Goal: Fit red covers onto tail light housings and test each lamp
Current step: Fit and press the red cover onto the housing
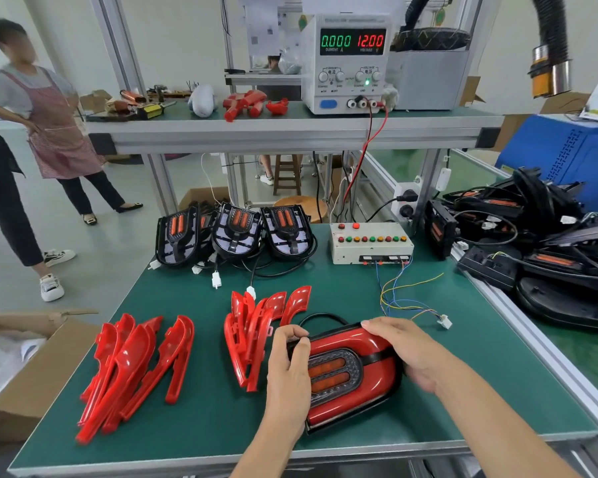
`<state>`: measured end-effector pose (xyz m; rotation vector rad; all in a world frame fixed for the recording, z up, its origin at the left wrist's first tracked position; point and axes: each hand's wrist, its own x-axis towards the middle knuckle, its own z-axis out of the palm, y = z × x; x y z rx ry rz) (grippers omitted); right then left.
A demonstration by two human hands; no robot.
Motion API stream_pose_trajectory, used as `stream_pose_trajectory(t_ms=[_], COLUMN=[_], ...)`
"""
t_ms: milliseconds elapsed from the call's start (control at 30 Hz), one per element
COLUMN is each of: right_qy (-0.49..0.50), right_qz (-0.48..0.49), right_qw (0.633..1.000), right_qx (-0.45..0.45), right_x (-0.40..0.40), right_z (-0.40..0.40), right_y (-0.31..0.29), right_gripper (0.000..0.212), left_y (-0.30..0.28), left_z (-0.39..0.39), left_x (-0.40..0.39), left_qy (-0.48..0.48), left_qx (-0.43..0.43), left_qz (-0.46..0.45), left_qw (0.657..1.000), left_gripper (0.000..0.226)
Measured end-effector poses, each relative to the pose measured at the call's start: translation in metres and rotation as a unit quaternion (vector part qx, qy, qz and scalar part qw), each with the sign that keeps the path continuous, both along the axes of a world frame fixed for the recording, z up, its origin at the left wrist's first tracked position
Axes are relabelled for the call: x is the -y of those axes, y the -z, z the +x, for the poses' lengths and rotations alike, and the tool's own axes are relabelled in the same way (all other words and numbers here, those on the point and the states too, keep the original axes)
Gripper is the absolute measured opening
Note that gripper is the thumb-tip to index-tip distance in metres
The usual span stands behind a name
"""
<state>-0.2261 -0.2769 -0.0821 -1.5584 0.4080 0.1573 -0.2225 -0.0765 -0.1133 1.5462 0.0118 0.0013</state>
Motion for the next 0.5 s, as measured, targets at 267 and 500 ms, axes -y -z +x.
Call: stream_pose_trajectory(t_ms=[267, 500], right_qy=[0.023, 0.031], right_qz=[0.061, 0.075], right_qw=[0.998, 0.996], right_qx=[0.004, 0.039], right_x=[-0.0007, -0.0041], right_z=[-0.0036, -0.0065], right_y=[-0.006, -0.0027], right_gripper=[0.015, 0.019], left_y=[0.0046, 0.0046], left_z=[0.0026, 0.0029], left_x=[0.0009, -0.0008], left_qy=[0.014, 0.02], left_qx=[0.035, 0.035], left_qz=[0.021, 0.013], left_qw=[0.999, 0.999], left_gripper=[0.017, 0.017])
